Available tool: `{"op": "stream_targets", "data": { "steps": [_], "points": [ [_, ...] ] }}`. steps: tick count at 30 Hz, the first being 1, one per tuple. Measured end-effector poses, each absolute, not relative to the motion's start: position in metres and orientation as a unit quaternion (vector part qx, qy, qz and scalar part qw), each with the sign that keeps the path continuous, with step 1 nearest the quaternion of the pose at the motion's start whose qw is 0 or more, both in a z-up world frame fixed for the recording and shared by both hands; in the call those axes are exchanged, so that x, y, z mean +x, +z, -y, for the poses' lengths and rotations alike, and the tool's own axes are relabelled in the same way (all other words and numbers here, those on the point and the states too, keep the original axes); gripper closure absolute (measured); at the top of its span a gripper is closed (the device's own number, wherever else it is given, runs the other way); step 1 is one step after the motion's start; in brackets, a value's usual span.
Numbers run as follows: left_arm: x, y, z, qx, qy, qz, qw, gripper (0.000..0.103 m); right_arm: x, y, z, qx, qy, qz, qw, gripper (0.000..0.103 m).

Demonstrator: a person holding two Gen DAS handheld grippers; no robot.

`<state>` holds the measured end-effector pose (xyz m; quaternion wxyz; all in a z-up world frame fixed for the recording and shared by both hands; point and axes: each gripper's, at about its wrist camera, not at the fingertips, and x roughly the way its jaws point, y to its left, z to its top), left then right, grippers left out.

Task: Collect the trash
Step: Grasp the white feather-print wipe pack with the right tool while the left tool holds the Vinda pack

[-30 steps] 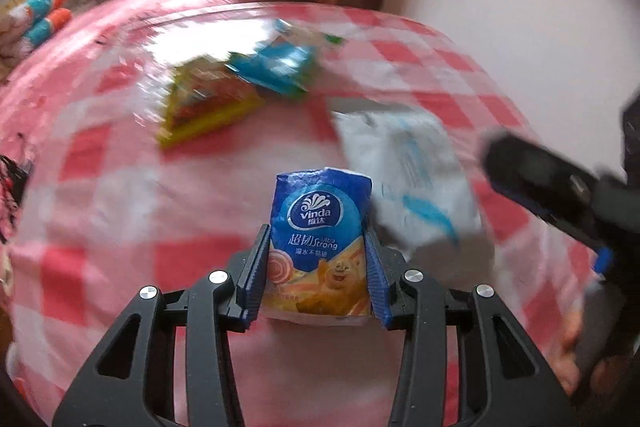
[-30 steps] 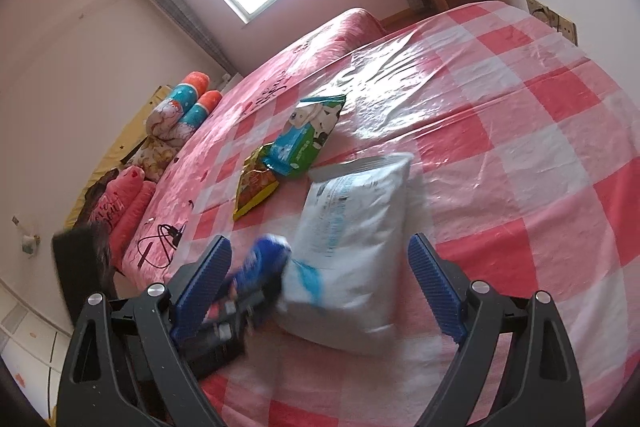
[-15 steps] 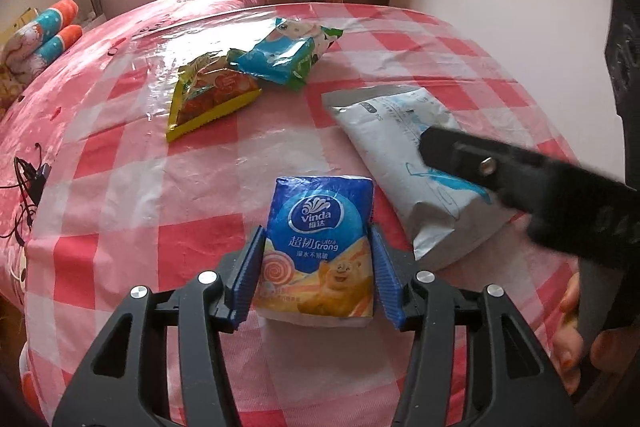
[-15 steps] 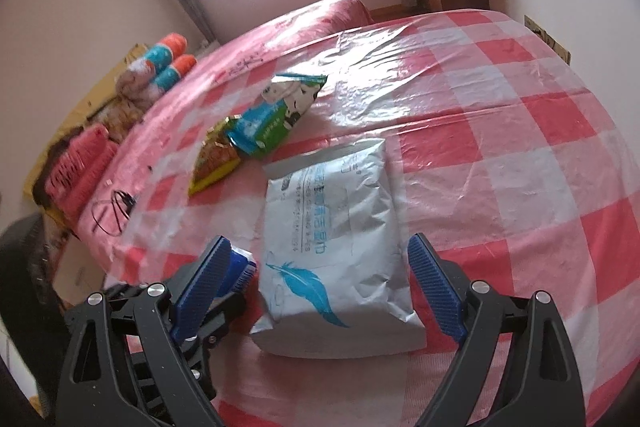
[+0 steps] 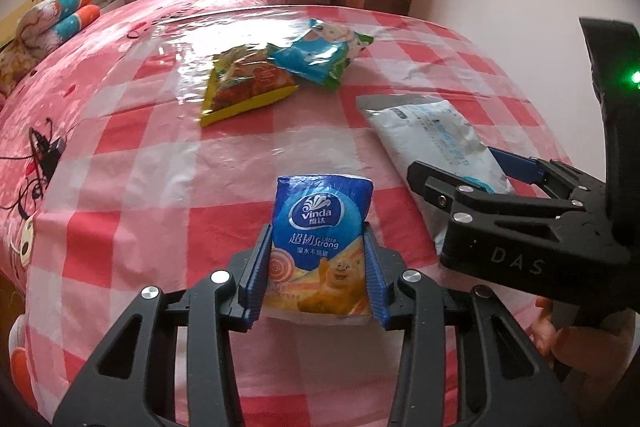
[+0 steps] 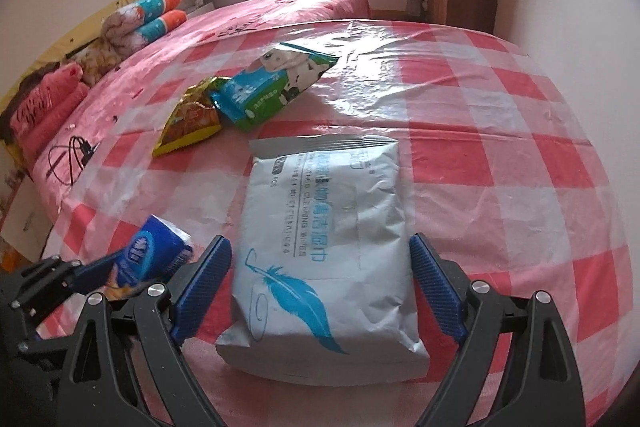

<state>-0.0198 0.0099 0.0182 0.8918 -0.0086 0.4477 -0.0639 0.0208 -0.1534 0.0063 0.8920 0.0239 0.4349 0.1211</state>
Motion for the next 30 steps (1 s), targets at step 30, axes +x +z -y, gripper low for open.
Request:
{"op": "stream_targets", "data": {
  "steps": [30],
  "points": [
    [-0.06,0.033,-0.063,-0.001,-0.014,-0.434,0.901,0.059,0.005,0.02,0.145,0.044,0.173,-0.4,0.899,0.028]
  ]
}}
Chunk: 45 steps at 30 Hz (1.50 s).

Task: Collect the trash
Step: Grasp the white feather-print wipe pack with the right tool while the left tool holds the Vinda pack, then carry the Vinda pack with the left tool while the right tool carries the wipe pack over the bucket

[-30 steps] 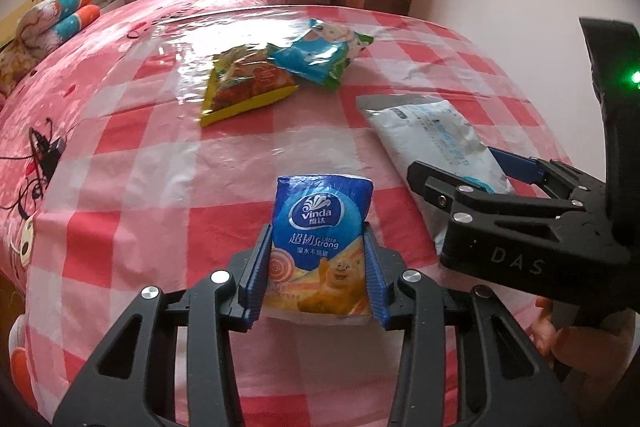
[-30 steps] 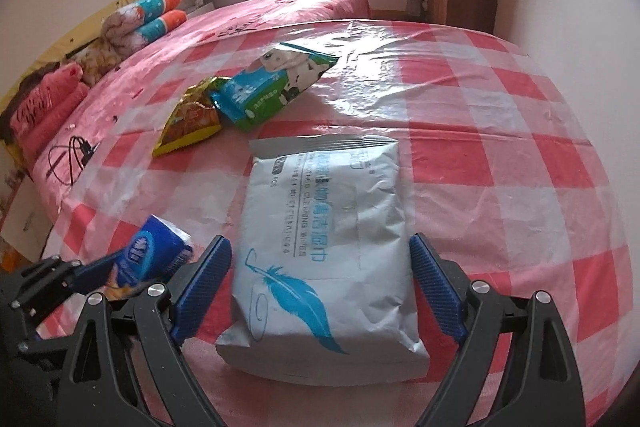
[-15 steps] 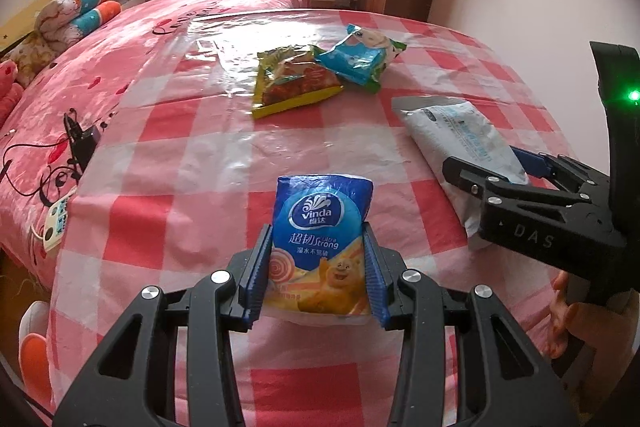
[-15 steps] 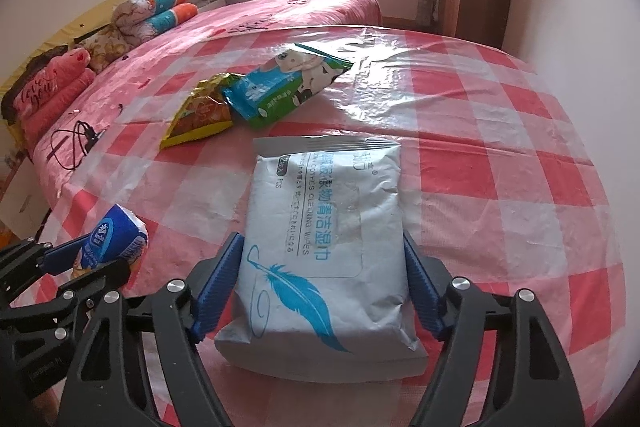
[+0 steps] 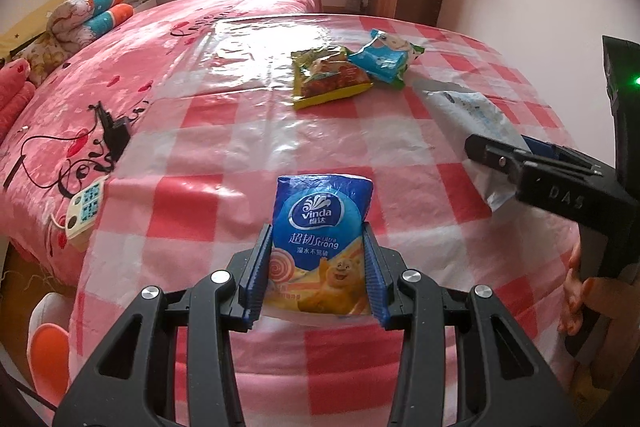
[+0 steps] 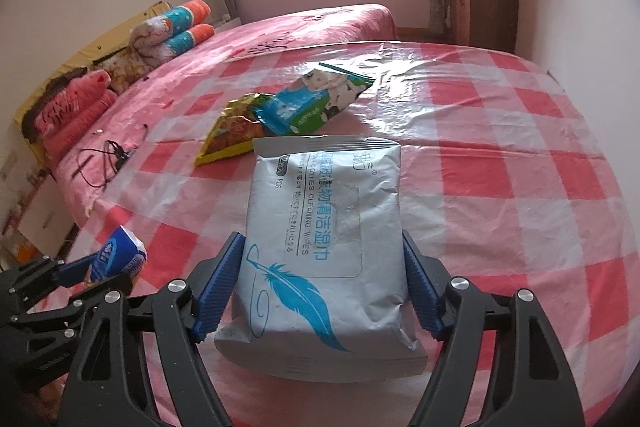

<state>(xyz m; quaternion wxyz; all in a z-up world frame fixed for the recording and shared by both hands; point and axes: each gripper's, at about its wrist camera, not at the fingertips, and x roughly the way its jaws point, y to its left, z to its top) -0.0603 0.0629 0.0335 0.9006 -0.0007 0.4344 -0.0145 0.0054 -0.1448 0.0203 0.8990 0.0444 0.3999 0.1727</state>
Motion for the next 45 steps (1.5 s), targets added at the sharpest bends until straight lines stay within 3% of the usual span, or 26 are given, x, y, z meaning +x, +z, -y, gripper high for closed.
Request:
{"op": "stream_targets", "data": {
  "steps": [19,45],
  "points": [
    [-0.089,0.031,-0.099,-0.007,-0.002,-0.431,0.902,0.059,-0.007,0.018,0.128,0.122,0.248,-0.422,0.863,0.028],
    [-0.134,0.024,-0.162,-0.046,0.012,-0.427,0.903,0.059,-0.053,0.019,0.052,0.051,0.292,-0.421,0.857,0.028]
  ]
}}
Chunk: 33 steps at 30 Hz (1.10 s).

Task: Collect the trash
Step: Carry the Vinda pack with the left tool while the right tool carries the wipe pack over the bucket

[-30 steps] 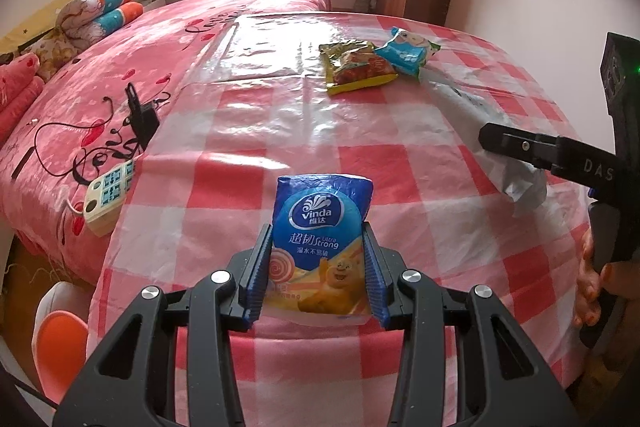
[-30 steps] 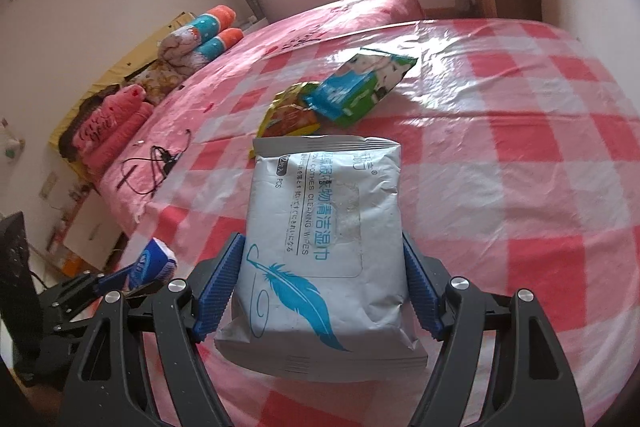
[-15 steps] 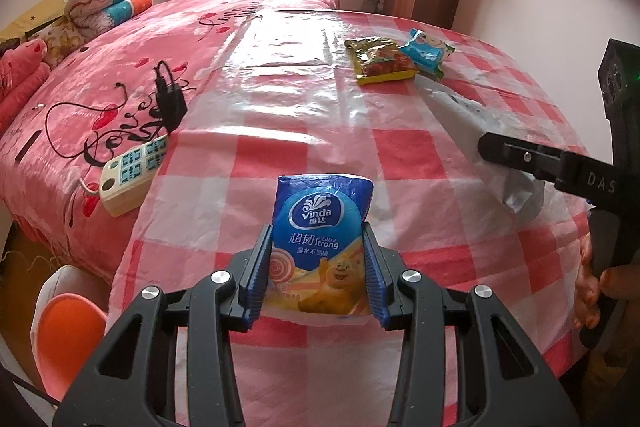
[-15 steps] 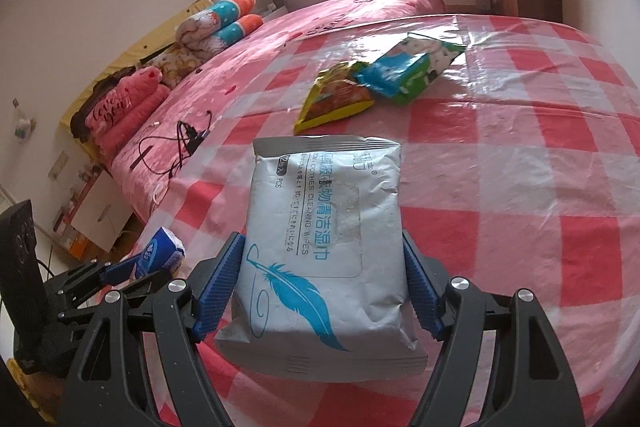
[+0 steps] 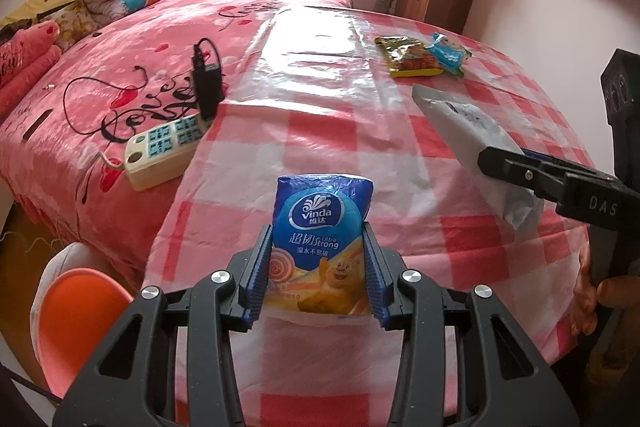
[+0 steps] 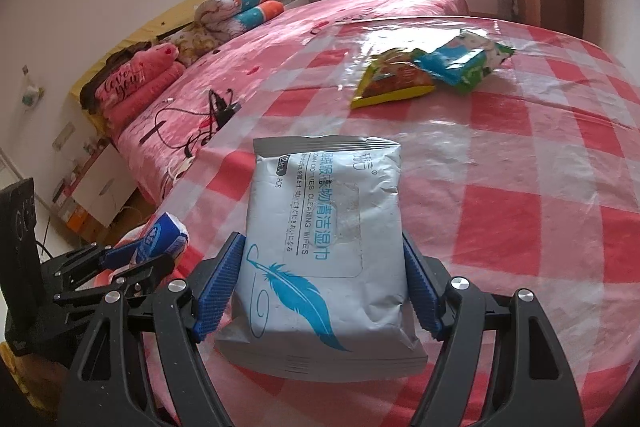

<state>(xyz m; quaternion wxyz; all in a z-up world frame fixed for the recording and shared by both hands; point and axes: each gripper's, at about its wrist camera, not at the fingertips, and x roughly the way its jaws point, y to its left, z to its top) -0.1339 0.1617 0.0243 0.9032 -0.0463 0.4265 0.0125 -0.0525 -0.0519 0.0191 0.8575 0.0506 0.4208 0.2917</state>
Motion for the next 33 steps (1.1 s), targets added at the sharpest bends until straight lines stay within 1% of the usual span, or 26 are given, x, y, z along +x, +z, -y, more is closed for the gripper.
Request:
{"op": "stream_targets", "data": {
  "steps": [24,33],
  "points": [
    [-0.18,0.023,-0.23,-0.087,0.056,-0.416,0.903,0.059,-0.077,0.02,-0.007,0.018,0.329,-0.444,0.833,0.028],
    [-0.2,0.017,-0.259,-0.1,0.089,-0.419,0.898,0.059,-0.085,0.026,-0.033,0.04,0.372,-0.459,0.806,0.028]
  ]
}}
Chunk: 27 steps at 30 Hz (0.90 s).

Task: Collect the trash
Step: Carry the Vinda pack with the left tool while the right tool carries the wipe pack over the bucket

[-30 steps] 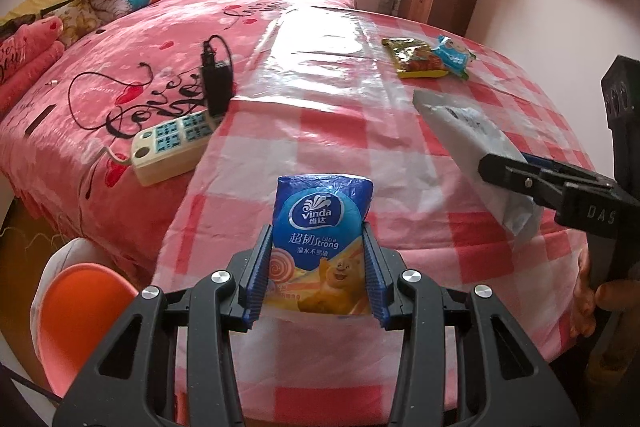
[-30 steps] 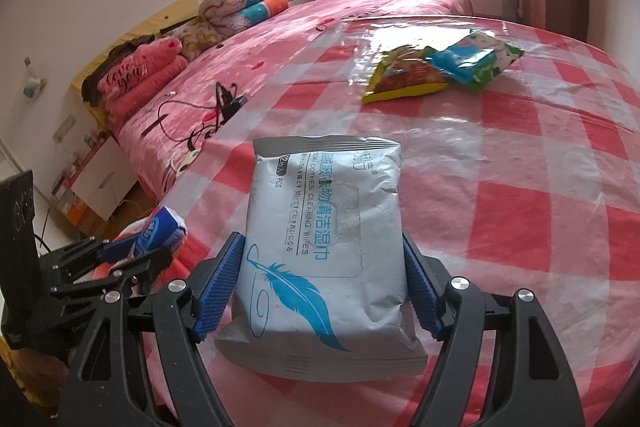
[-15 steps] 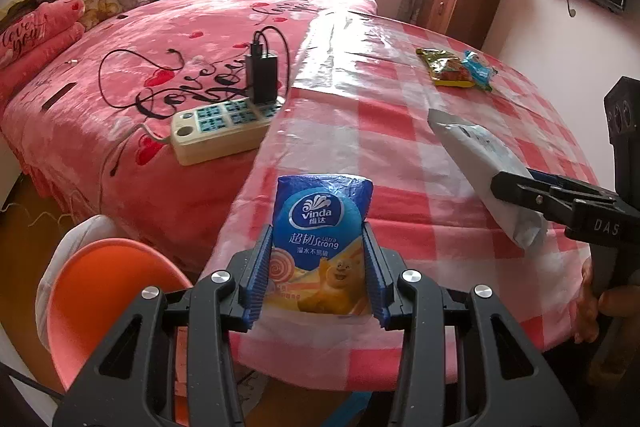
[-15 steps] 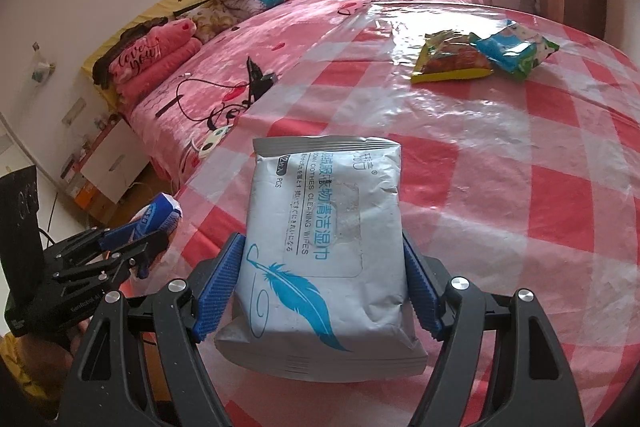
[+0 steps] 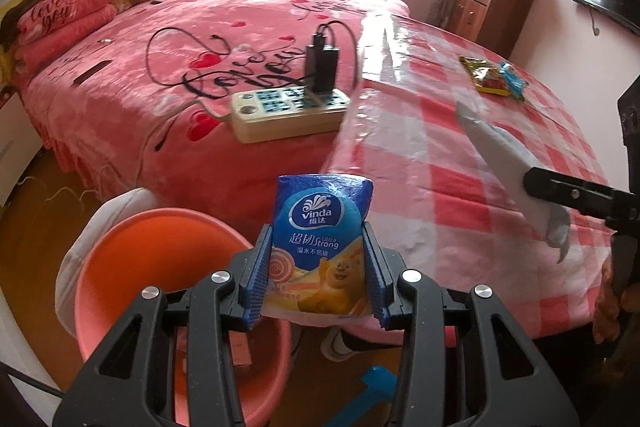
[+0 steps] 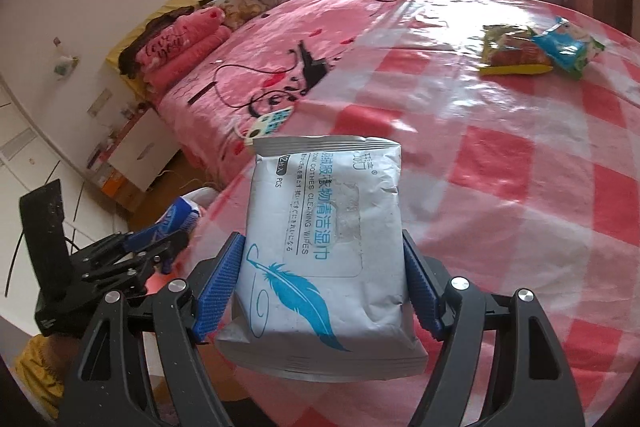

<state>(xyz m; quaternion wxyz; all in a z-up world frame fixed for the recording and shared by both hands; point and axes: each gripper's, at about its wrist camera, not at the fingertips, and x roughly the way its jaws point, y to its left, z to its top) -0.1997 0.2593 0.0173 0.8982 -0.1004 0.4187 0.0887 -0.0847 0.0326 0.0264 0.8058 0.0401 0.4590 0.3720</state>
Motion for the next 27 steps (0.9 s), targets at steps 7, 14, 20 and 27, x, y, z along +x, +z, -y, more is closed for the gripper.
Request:
{"op": "stream_targets", "data": {
  "steps": [7,14,20,27],
  "points": [
    [-0.214,0.014,-0.281,-0.112,0.113,-0.419,0.894,0.059,-0.098,0.033,-0.062,0.016,0.397,-0.458,0.795,0.028],
    [-0.23,0.01,-0.303,-0.124,0.14,-0.421,0.887,0.059,-0.114,0.035,-0.1,-0.019,0.43,-0.46,0.776,0.028],
    [-0.244,0.002,-0.325,-0.138,0.167,-0.425,0.879,0.059,-0.131,0.037,-0.136,-0.053,0.461,-0.456,0.759,0.028],
    [-0.257,-0.007,-0.344,-0.151,0.191,-0.43,0.869,0.059,-0.147,0.041,-0.171,-0.086,0.486,-0.449,0.745,0.028]
  ]
}}
